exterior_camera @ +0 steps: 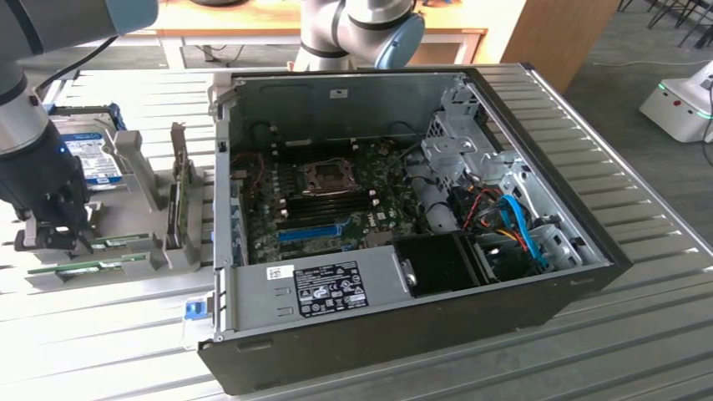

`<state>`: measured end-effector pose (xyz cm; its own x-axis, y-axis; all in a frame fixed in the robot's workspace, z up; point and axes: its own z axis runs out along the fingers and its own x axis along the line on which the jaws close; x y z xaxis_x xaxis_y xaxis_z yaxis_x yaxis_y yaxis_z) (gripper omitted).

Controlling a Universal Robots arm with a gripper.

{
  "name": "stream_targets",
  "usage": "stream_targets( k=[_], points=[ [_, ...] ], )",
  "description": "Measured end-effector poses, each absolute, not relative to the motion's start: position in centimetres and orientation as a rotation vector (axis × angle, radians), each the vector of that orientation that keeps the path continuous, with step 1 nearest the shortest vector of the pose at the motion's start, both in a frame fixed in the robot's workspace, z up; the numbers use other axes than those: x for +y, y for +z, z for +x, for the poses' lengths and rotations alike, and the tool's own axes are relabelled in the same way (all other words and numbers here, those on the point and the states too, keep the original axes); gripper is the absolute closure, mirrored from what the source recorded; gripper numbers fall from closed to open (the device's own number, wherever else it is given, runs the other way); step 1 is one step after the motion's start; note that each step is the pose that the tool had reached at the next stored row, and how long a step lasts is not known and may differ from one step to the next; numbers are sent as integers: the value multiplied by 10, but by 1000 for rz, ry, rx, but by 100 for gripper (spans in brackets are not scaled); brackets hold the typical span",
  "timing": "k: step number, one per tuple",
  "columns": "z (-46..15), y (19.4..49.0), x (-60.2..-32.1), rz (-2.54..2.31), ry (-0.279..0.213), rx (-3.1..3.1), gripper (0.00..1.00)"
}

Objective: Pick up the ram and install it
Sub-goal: 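Pick up the ram and move it above insertion slot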

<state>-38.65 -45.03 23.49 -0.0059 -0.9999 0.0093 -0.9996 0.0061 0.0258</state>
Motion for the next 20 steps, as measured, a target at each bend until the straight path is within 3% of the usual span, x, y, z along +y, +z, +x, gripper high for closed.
stream_targets(
  k=[20],
  points=[
    [-387, 235, -460, 2196, -15, -2209, 70]
  ],
)
